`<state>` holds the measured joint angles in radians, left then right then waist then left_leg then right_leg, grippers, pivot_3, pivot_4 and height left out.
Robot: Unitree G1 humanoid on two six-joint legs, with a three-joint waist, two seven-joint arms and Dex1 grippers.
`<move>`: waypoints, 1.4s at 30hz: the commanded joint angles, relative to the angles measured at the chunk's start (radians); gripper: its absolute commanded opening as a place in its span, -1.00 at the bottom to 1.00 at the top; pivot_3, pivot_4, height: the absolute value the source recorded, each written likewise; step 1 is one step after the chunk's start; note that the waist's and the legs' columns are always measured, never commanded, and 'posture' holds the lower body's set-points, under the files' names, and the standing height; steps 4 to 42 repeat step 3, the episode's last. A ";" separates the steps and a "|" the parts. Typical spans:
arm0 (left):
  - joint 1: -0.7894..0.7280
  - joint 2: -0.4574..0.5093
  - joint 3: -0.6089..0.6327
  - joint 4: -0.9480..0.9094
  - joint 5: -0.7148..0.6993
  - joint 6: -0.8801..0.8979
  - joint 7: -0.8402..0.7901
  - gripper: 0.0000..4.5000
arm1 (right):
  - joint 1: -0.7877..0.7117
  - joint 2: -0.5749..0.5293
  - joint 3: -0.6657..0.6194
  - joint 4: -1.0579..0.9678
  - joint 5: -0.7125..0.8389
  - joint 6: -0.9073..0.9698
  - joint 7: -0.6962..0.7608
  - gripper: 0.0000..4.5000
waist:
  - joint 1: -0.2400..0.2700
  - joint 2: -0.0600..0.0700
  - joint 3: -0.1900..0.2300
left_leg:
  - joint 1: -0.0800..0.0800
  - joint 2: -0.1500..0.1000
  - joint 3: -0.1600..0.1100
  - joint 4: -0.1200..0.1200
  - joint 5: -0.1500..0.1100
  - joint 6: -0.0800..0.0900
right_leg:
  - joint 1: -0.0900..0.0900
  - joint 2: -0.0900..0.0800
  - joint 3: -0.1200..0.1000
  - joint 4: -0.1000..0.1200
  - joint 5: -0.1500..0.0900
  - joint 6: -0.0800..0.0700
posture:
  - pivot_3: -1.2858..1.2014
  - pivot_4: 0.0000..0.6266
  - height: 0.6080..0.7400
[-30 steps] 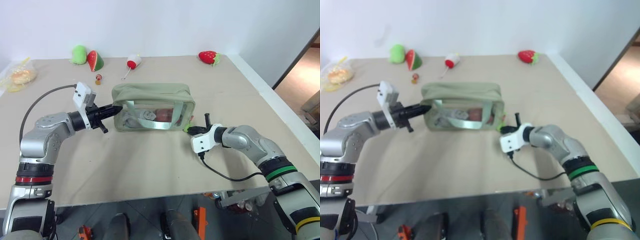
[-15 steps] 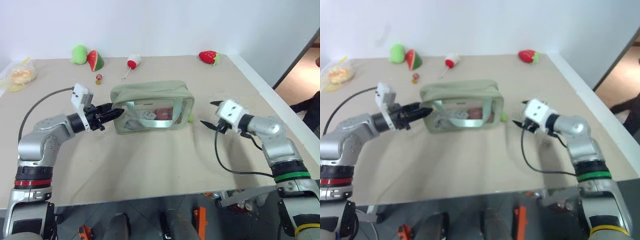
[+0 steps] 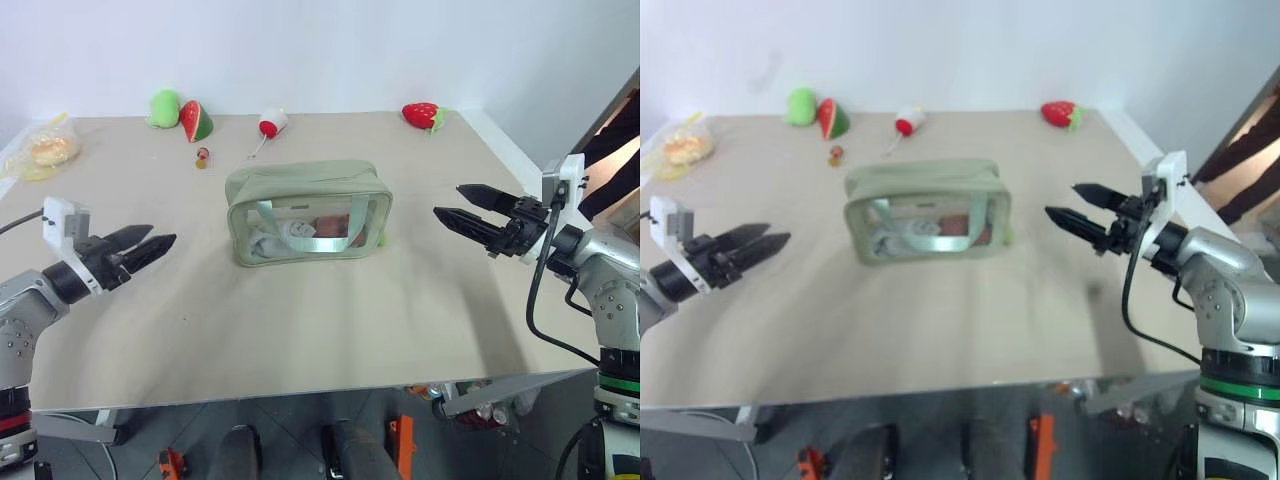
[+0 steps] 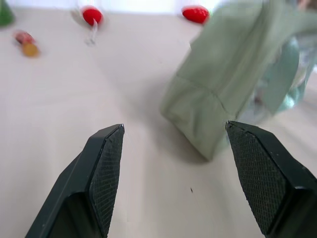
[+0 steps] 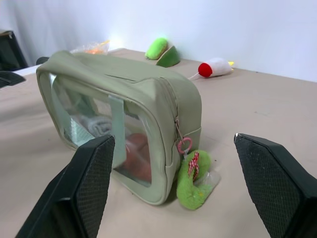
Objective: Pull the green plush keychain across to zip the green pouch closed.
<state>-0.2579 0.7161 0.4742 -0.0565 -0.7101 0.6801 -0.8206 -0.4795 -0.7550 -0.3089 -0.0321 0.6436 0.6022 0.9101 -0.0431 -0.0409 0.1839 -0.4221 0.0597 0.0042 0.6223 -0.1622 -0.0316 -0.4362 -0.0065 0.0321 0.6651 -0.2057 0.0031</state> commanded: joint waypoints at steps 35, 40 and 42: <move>-0.015 -0.012 0.019 -0.041 -0.040 -0.004 0.036 0.51 | -0.010 0.006 0.006 -0.048 0.004 -0.001 -0.025 0.77 | -0.001 0.000 0.000 | 0.000 0.000 0.000 0.001 0.000 0.000 | 0.000 0.000 0.000 0.000 0.000 0.000 | 0.03 -0.52 1.00; -0.015 -0.012 0.019 -0.041 -0.040 -0.004 0.036 0.51 | -0.010 0.006 0.006 -0.048 0.004 -0.001 -0.025 0.77 | -0.001 0.000 0.000 | 0.000 0.000 0.000 0.001 0.000 0.000 | 0.000 0.000 0.000 0.000 0.000 0.000 | 0.03 -0.52 1.00; -0.015 -0.012 0.019 -0.041 -0.040 -0.004 0.036 0.51 | -0.010 0.006 0.006 -0.048 0.004 -0.001 -0.025 0.77 | -0.001 0.000 0.000 | 0.000 0.000 0.000 0.001 0.000 0.000 | 0.000 0.000 0.000 0.000 0.000 0.000 | 0.03 -0.52 1.00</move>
